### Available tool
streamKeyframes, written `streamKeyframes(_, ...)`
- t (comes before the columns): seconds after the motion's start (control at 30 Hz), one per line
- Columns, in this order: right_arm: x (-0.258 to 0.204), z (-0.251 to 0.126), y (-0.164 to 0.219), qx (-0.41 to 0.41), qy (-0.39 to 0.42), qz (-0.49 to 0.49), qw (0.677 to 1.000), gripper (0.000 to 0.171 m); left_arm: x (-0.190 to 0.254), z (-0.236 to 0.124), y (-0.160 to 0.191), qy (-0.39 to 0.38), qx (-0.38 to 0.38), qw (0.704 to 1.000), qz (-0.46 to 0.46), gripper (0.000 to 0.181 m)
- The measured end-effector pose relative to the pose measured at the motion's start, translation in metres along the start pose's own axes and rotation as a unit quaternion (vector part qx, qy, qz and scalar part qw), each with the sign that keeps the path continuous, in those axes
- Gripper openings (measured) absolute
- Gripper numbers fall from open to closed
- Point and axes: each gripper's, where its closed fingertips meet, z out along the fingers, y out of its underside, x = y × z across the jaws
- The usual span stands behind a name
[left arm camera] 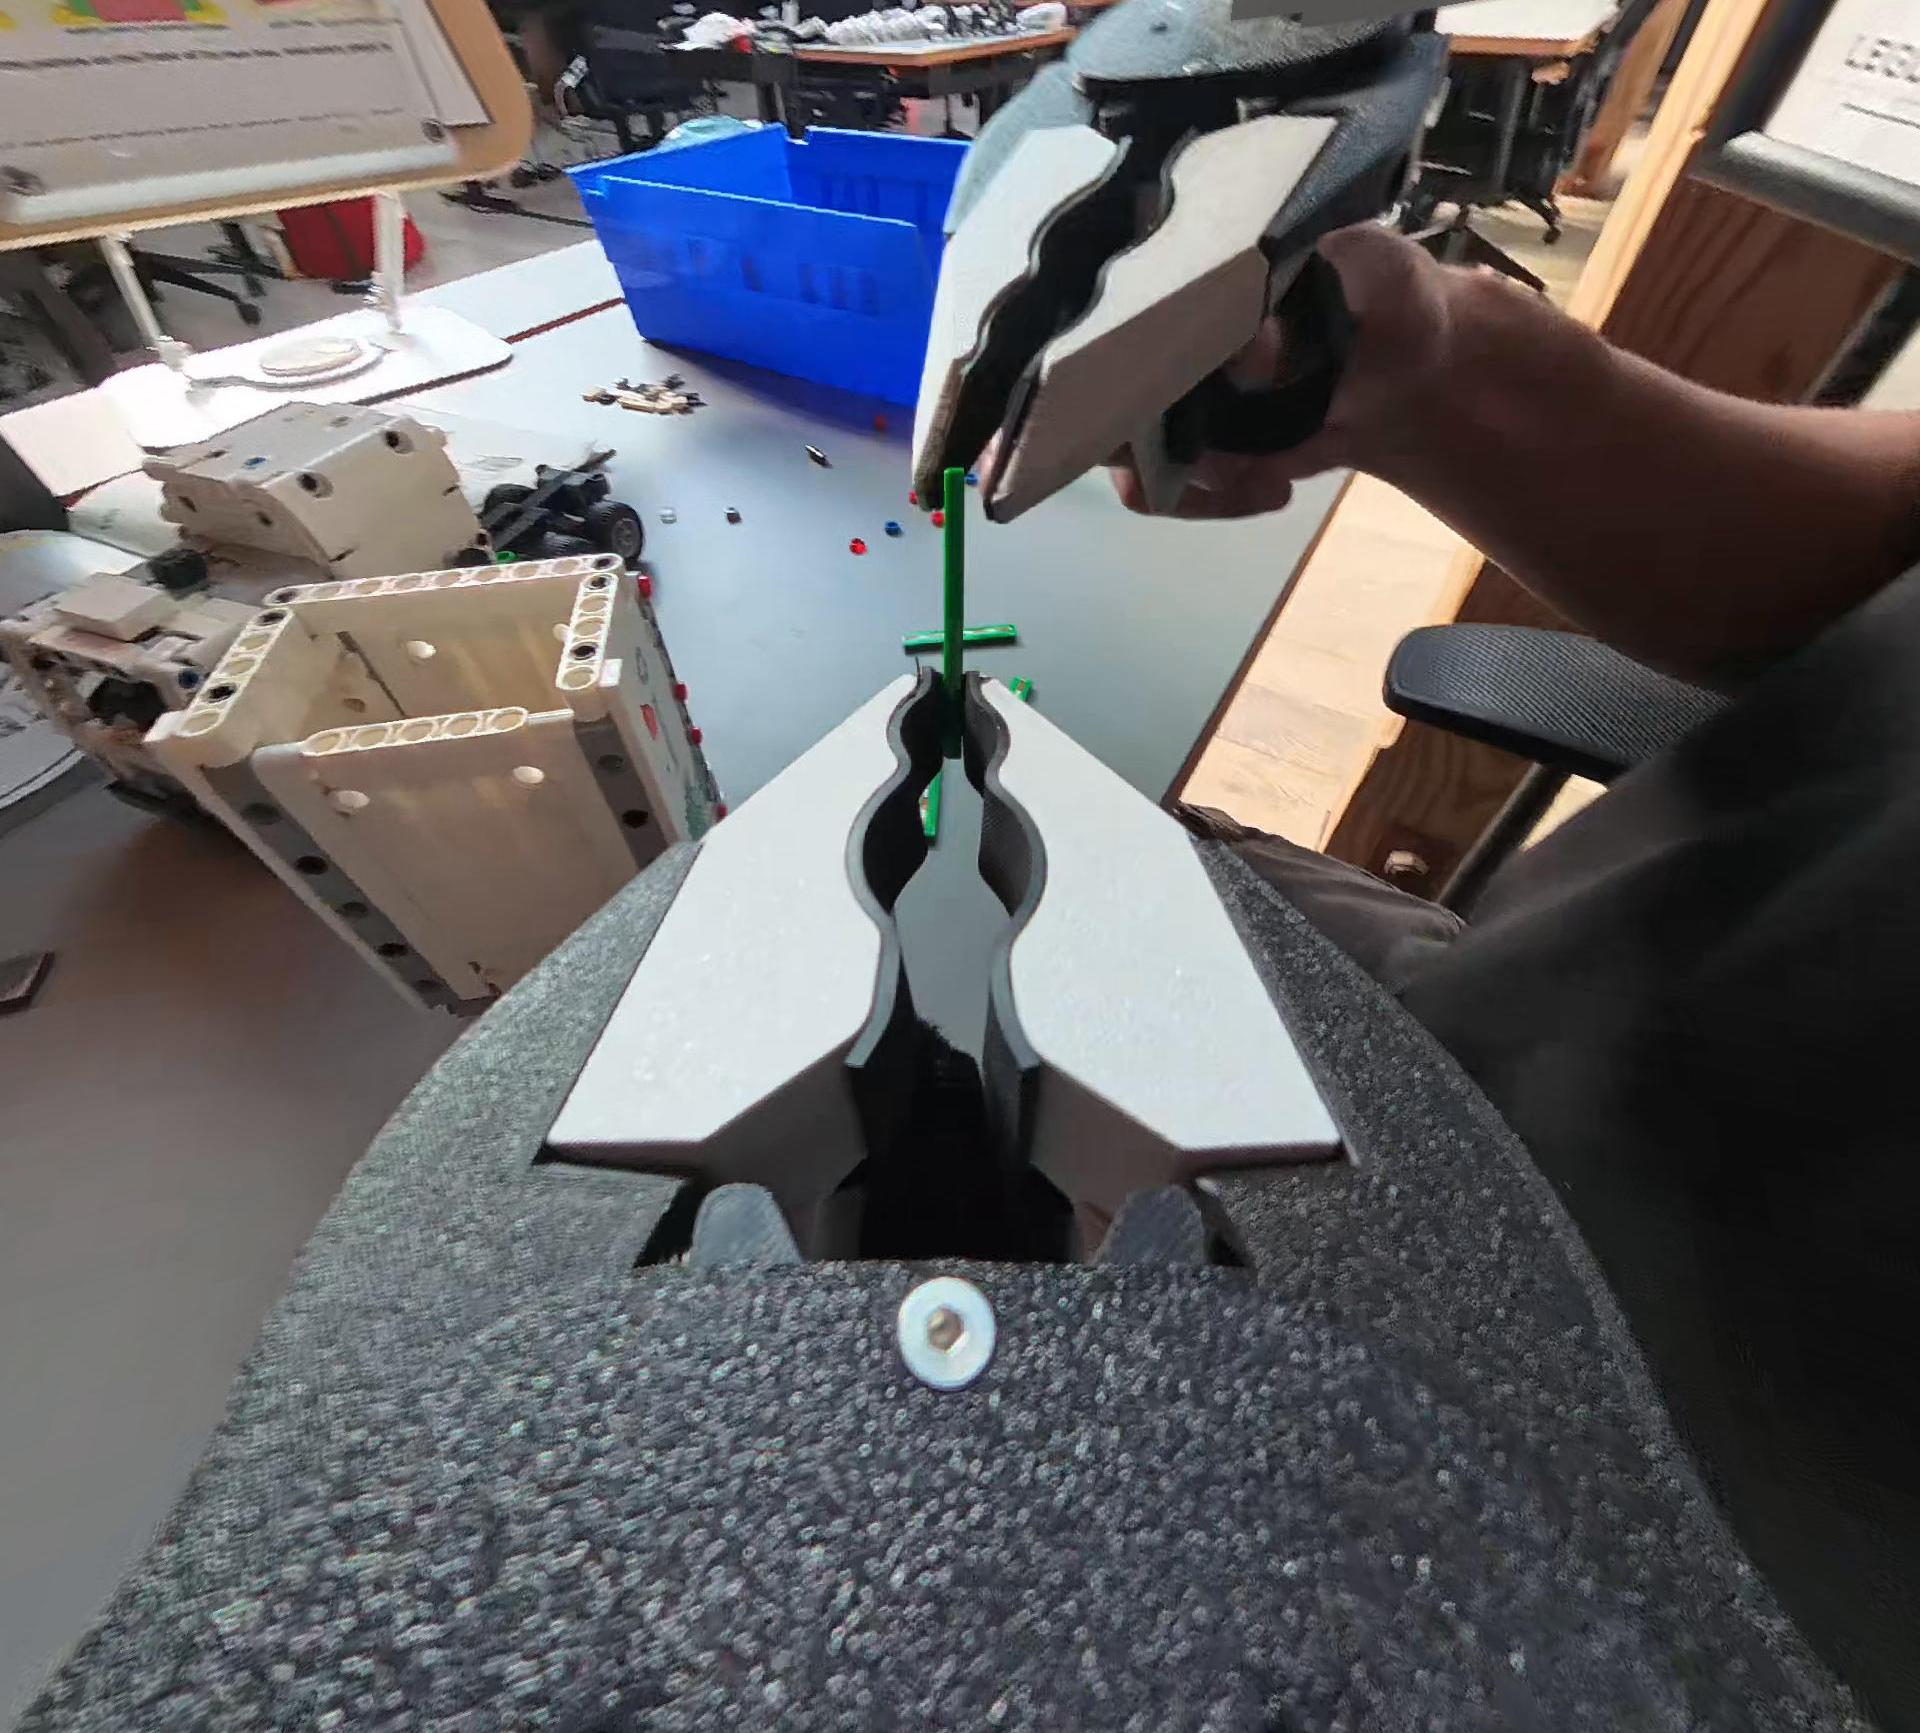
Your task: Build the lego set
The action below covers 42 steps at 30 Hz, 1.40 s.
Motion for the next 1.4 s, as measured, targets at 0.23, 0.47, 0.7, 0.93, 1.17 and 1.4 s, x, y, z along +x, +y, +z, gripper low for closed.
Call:
streamKeyframes(0.23, 0.012, 0.001, -0.001, 0.156, 0.134, 0.156, 0.966, 0.025, -0.024, 0.009, -0.006, -0.142, 0.05, 0.989, -0.006, 0.001)
streamKeyframes(0.47, 0.014, 0.002, 0.002, 0.193, 0.19, 0.151, 0.951, 0.01, -0.019, 0.018, -0.008, -0.172, 0.06, 0.983, 0.011, 0.001)
streamKeyframes(0.7, 0.021, 0.005, 0.007, 0.2, 0.201, 0.173, 0.943, 0.014, -0.025, 0.021, -0.006, -0.209, 0.056, 0.976, 0.032, 0.0)
streamKeyframes(0.93, 0.028, 0.01, 0.012, 0.183, 0.224, 0.159, 0.944, 0.007, -0.026, 0.028, 0.0, -0.198, 0.048, 0.979, 0.012, 0.001)
streamKeyframes(1.17, 0.065, 0.003, 0.039, 0.037, 0.348, 0.009, 0.937, 0.007, -0.047, -0.012, -0.026, -0.153, -0.007, 0.987, -0.038, 0.03)
streamKeyframes(1.4, 0.083, 0.014, 0.04, 0.032, 0.368, 0.002, 0.929, 0.007, -0.091, 0.013, -0.034, -0.139, -0.195, 0.966, 0.095, 0.095)
